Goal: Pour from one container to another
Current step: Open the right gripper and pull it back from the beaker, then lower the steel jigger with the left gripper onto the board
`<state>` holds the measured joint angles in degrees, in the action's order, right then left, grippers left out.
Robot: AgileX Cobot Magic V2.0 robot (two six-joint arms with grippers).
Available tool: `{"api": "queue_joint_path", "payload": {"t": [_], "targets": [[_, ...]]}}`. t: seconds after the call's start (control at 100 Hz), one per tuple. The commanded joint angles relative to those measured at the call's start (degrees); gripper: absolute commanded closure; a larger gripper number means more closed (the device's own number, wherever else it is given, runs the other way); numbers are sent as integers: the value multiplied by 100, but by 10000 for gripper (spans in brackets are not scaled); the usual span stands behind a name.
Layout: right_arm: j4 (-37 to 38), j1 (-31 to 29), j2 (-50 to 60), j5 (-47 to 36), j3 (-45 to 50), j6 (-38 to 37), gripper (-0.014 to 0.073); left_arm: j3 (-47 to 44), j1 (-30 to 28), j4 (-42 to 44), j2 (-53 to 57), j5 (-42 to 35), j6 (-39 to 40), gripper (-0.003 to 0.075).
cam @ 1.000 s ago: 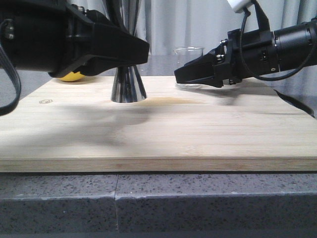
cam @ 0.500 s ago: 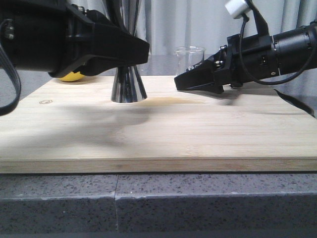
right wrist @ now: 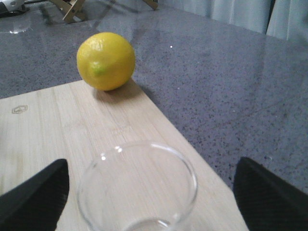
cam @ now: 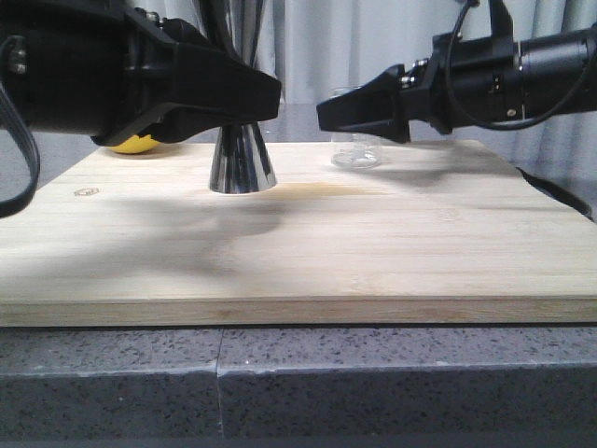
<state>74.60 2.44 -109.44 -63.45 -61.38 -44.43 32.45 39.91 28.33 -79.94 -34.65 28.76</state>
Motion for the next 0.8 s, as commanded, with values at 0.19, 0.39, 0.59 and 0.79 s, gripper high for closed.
{"api": "queue_joint_path", "payload": {"t": [0.19, 0.39, 0.59, 0.79], "targets": [[-555, -50, 1023, -652, -162, 18, -36, 184, -166, -165, 172, -540, 39, 739], [-555, -50, 1768, -652, -197, 14, -35, 184, -557, -165, 172, -540, 39, 739], [-555, -50, 2518, -581, -197, -69, -35, 184, -934, -53, 172, -540, -24, 739], [-555, -50, 3011, -524, -197, -137, -35, 184, -1092, 128, 172, -540, -24, 739]]}}
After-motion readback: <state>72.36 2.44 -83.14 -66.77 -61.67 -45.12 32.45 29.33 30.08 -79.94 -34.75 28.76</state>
